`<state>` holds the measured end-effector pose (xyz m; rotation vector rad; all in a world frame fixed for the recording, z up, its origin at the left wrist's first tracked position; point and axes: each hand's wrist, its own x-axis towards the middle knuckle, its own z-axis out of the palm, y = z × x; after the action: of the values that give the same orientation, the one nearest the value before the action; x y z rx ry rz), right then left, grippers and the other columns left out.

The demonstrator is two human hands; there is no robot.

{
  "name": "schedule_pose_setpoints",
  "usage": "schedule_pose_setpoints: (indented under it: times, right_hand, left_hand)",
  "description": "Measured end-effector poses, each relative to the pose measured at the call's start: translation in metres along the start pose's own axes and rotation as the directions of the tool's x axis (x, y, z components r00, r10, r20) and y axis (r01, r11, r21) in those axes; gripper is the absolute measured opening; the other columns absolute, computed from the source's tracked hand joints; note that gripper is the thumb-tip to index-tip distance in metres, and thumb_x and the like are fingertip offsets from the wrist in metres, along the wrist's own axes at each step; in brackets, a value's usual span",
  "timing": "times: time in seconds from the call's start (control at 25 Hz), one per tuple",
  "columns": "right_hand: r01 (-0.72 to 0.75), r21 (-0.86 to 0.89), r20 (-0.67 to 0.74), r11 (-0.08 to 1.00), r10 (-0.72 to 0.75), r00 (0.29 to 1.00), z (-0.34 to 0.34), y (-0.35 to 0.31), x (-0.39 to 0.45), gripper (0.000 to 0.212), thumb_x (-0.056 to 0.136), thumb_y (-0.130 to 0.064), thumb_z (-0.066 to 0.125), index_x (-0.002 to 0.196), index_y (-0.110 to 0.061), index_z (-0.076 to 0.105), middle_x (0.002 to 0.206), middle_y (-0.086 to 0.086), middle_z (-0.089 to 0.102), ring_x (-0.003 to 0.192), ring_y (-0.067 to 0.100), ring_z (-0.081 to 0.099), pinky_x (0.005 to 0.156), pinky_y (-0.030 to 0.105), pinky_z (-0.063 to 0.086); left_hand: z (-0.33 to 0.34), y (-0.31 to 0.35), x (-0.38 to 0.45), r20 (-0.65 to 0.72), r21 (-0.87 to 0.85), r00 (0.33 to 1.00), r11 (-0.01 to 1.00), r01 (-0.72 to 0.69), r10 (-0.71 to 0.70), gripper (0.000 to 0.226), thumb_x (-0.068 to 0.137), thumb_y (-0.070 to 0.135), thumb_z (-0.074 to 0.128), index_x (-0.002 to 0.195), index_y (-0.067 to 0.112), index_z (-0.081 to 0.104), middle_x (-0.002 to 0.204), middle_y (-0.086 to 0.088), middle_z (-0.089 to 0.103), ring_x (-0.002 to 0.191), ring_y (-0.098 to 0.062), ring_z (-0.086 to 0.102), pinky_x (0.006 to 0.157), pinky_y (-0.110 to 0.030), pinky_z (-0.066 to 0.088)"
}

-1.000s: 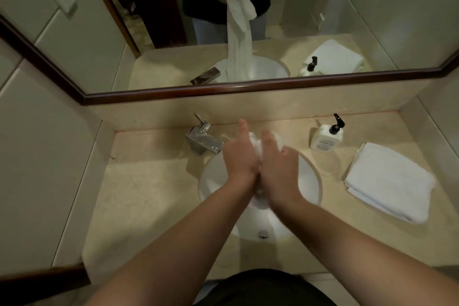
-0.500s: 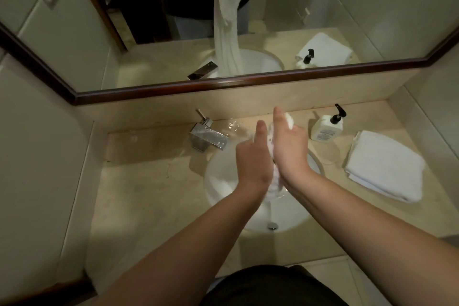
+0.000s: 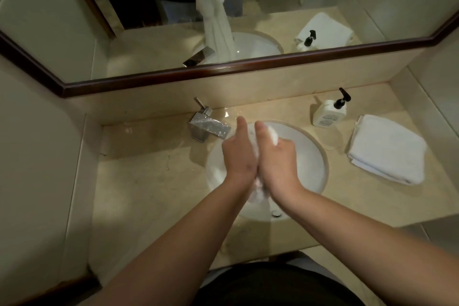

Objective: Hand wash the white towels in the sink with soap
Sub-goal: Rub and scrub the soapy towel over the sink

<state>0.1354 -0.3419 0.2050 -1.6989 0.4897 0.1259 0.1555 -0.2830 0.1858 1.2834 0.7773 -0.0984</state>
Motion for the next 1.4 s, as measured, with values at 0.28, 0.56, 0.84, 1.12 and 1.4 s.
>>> schedule_pose_setpoints:
  times: [0.28,0.56,0.84,1.12,1.4]
  right_hand:
    - [0.037,-0.120,0.080,0.992,-0.028,0.996,-0.043,0.014,0.053,0.045,0.094,-0.043,0.060,0.059,-0.017,0.049,0.050,-0.003,0.047,0.042,0.010,0.044,0.042,0.019,0.035]
    - [-0.151,-0.262,0.275,0.953,0.223,0.935,-0.103,0.067,0.117,0.031,0.083,-0.020,0.077,0.106,-0.014,0.058,0.095,-0.003,0.064,0.089,0.012,0.062,0.071,0.025,0.049]
    - [-0.198,-0.486,0.380,0.851,0.411,0.829,-0.086,0.128,0.170,0.055,0.077,-0.014,0.083,0.117,-0.010,0.045,0.113,0.002,0.052,0.093,0.012,0.054,0.073,0.025,0.047]
    - [-0.437,-0.343,0.306,0.832,0.539,0.785,-0.075,0.197,0.223,0.047,0.070,-0.015,0.086,0.111,-0.003,0.065,0.106,0.011,0.070,0.091,0.025,0.068,0.078,0.035,0.058]
    - [-0.302,-0.629,0.266,0.716,0.564,0.782,-0.065,0.246,0.254,0.068,0.081,-0.045,0.077,0.134,-0.008,0.057,0.136,0.005,0.058,0.123,0.024,0.057,0.103,0.033,0.045]
  left_hand:
    - [-0.002,-0.022,0.020,0.101,0.078,0.993,0.996,0.046,-0.054,0.056,0.098,0.064,0.037,0.089,0.019,0.068,0.089,0.002,0.073,0.082,-0.014,0.070,0.085,-0.035,0.055]
    - [-0.010,-0.062,0.072,0.128,0.473,0.991,0.881,-0.024,-0.042,0.049,0.103,0.054,0.036,0.123,0.015,0.057,0.108,0.005,0.050,0.103,-0.016,0.049,0.088,-0.027,0.034]
    - [-0.008,-0.135,0.144,0.094,0.507,0.865,0.772,0.384,-0.492,0.076,0.069,0.056,0.084,0.127,0.011,0.063,0.118,-0.013,0.071,0.109,-0.035,0.067,0.097,-0.051,0.053]
    - [-0.002,-0.174,0.190,0.008,0.177,0.850,0.837,0.518,-0.527,0.044,0.087,0.018,0.075,0.121,-0.008,0.064,0.120,-0.019,0.069,0.109,-0.029,0.067,0.093,-0.037,0.056]
    - [0.010,-0.211,0.204,0.009,0.417,0.911,0.830,0.371,-0.412,0.069,0.082,0.018,0.081,0.141,0.004,0.048,0.118,0.000,0.062,0.100,-0.014,0.061,0.077,-0.012,0.050]
